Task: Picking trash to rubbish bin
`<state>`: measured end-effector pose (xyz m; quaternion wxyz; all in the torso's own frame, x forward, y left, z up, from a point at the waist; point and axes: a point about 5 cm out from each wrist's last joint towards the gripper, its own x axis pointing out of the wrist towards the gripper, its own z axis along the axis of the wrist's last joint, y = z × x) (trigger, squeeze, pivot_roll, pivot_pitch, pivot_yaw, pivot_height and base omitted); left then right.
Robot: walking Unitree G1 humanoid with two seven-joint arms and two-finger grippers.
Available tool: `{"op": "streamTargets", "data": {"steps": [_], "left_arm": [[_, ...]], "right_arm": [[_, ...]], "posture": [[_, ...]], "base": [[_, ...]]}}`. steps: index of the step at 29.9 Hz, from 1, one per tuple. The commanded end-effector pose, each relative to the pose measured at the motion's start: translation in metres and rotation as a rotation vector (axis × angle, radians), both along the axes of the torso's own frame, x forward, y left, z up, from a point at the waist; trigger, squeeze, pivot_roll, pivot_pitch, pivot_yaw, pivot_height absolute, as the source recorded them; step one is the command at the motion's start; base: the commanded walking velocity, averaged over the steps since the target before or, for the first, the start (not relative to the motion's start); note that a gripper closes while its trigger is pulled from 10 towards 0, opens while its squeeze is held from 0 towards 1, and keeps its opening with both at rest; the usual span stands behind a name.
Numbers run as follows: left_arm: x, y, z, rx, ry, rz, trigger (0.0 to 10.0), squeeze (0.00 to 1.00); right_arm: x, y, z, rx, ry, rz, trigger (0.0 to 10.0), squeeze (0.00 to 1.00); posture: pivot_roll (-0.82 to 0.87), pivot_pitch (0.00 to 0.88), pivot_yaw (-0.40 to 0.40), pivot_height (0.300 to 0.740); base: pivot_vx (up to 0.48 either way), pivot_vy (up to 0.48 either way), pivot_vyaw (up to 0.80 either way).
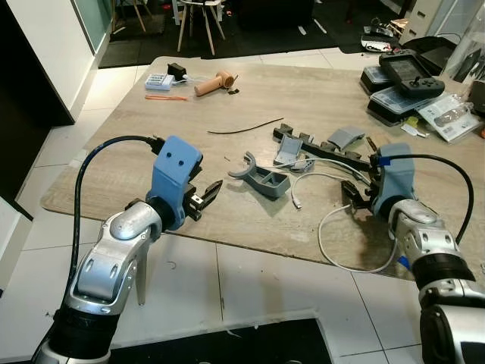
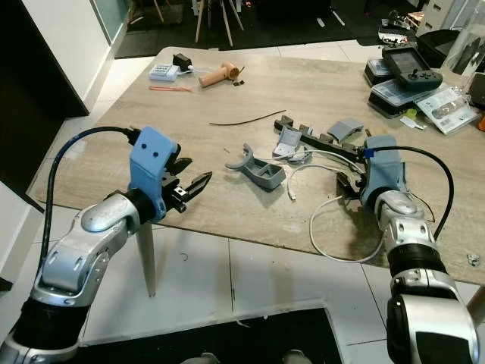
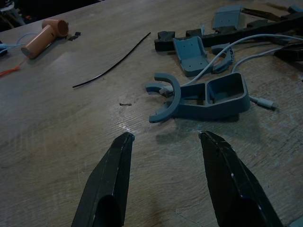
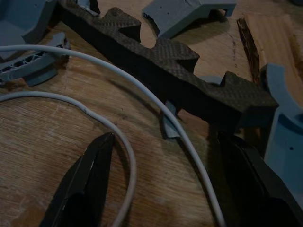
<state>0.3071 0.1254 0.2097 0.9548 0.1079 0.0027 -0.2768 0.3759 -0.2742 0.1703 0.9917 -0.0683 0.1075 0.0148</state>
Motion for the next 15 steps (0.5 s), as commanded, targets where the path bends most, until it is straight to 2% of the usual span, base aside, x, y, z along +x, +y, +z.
{"op": "streamTargets", "data": {"steps": [1,5,8,15], "left_arm": [[-0.0008,0.0030,-0.0037,0.015,0.023,-0.001,10.0,0.00],[-0.0012,0.0024,-0.0036,0.015,0.024,-0.002,10.0,0.00],[-0.0016,0.0026,-0.0031,0.014,0.025,0.000,10.0,0.00],[-0.0030,0.0019,-0.0035,0.013,0.024,0.000,10.0,0.00]], "right_arm": [[-0.0064,-0.0035,-0.0222,-0.016,0.137,0.000,10.0,0.00],[-0.0051,-0.0040,-0.0211,-0.019,0.183,0.022,10.0,0.00],[-0.0060,-0.0037,-0.0228,-0.027,0.263,0.064,10.0,0.00],[-0.0085,-0.0032,-0.0271,-0.033,0.339,0.099,10.0,0.00]], "posture": [[0.06,0.209,0.088,0.740],[0.07,0.211,0.084,0.740],[0.07,0.215,0.081,0.740],[0.06,0.215,0.072,0.740]], "base": [[0.000,0.000,0.00],[0.000,0.000,0.00],[0.000,0.000,0.00],[0.000,0.000,0.00]]}}
